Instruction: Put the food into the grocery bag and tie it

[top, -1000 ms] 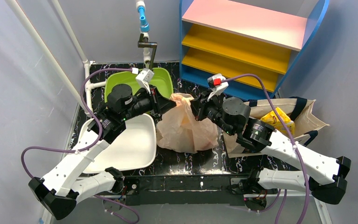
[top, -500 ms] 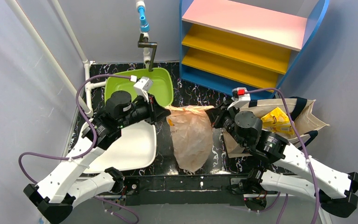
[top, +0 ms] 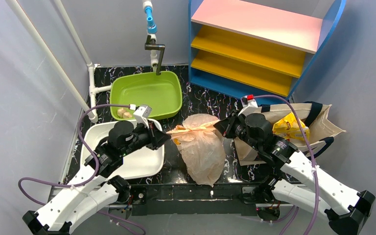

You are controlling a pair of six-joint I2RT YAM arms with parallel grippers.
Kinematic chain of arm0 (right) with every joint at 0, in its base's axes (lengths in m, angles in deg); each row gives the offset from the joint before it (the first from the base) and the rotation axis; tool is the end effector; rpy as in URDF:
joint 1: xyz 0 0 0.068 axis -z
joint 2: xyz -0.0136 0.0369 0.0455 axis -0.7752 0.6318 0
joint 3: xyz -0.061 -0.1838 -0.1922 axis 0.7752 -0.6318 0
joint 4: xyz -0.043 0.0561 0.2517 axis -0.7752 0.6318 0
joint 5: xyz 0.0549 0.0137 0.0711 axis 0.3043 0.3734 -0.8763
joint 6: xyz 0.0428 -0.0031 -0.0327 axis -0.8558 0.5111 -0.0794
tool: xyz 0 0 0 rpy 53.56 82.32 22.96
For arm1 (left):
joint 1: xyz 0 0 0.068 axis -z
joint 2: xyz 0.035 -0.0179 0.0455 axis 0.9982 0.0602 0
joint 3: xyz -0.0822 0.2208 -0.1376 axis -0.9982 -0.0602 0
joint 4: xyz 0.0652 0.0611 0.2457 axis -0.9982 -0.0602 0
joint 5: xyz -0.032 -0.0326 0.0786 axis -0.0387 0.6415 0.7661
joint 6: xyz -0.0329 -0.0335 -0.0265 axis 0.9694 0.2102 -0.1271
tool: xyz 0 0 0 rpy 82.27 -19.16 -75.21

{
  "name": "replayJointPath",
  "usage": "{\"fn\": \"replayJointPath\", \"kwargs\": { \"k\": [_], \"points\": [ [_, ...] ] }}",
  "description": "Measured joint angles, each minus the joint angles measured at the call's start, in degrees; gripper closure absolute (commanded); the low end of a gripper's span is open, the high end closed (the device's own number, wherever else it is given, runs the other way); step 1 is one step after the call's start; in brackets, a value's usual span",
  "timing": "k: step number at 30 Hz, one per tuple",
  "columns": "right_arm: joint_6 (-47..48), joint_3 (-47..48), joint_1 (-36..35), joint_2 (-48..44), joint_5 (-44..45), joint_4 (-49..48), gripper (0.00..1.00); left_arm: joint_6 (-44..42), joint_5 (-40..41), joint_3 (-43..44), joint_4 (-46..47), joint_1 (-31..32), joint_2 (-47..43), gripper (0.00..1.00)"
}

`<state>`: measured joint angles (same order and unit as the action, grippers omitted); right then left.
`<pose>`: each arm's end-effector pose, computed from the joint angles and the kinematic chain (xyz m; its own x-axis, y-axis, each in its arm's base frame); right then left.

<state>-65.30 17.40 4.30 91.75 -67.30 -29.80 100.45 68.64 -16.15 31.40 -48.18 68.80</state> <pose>0.1331 0.1283 0.3230 -0.5153 0.4220 -0.7459 -0.2783 0.7408 0.6114 0.1184 -0.1016 0.3268 -0.5361 -0.2142 -0.8165 0.5466 0.6490 -0.5292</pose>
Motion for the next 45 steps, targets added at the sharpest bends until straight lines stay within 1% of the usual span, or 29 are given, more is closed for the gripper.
{"fn": "replayJointPath", "kwargs": {
  "k": [2, 3, 4, 6, 7, 8, 10, 12, 15, 18, 20, 22, 27, 30, 35, 38, 43, 45],
  "points": [
    [1.11, 0.0, 0.85, 0.31, -2.23, -0.39, 0.99, 0.07, -0.42, -1.05, 0.46, 0.0, -1.27, 1.0],
    [2.08, 0.0, 1.18, 0.44, -3.5, -0.76, 0.99, -0.17, -0.74, -1.16, 0.26, -0.02, -1.51, 0.96],
    [3.23, 0.0, 1.6, 0.46, -4.87, -1.18, 0.99, -0.74, -1.25, -1.16, 0.13, -0.07, -1.57, 0.85],
    [6.12, 0.07, 2.51, 0.59, -6.82, -2.1, 0.99, -3.02, -2.58, -0.57, -1.22, -0.35, -1.29, 0.61],
    [7.87, 0.17, 3.69, 0.66, -6.78, -2.1, 0.99, -4.7, -2.89, 0.39, -3.67, -0.76, -0.9, 0.5],
    [9.25, 0.26, 4.9, 0.85, -6.86, -2.03, 0.99, -6.58, -3.37, 1.62, -5.97, -1.33, -0.2, 0.42],
    [11.5, 1.11, 6.73, 2.1, -7.93, -1.7, 0.99, -10.47, -5.53, 5.73, -10.49, -2.12, 2.29, 0.3],
    [12.85, 2.29, 6.78, 3.43, -10.14, -1.55, 0.99, -14.25, -8.79, 11.04, -14.03, -2.21, 5.57, 0.25],
    [14.36, 3.78, 6.73, 4.5, -13.68, -1.53, 0.99, -19.85, -13.64, 20.76, -18.51, -2.19, 11.56, 0.25],
    [15.21, 4.83, 6.71, 4.5, -15.82, -1.2, 0.99, -24.33, -16.06, 29.73, -21.88, -2.21, 16.5, 0.33],
    [15.65, 5.31, 6.71, 4.48, -16.7, -0.92, 0.99, -27.12, -17.2, 34.01, -23.08, -2.21, 19.23, 0.39],
    [16.0, 5.53, 6.71, 4.42, -17.4, -0.68, 0.99, -29.68, -18.64, 36.41, -24.04, -2.21, 21.88, 0.41],
    [16.26, 5.86, 6.71, 4.42, -18.38, -0.35, 0.99, -33.29, -22.53, 36.98, -26.53, -2.19, 28.33, 0.44],
    [16.26, 5.88, 6.71, 4.42, -18.75, -0.37, 0.99, -34.58, -24.06, 36.94, -27.15, -1.97, 30.97, 0.48],
    [16.24, 5.88, 6.71, 4.42, -19.3, -0.37, 0.99, -35.65, -26.23, 36.92, -27.08, -1.51, 31.63, 0.52],
    [16.24, 5.88, 6.71, 4.42, -19.39, -0.37, 0.99, -35.74, -27.08, 36.92, -27.04, -1.01, 31.76, 0.53],
    [16.22, 5.88, 6.71, 4.42, -19.39, -0.37, 0.99, -36.17, -27.32, 36.5, -26.86, 0.07, 32.3, 0.55],
    [16.22, 5.88, 6.71, 4.42, -19.39, -0.37, 0.99, -36.26, -27.17, 36.06, -26.36, 0.37, 32.61, 0.58]
  ]
}}
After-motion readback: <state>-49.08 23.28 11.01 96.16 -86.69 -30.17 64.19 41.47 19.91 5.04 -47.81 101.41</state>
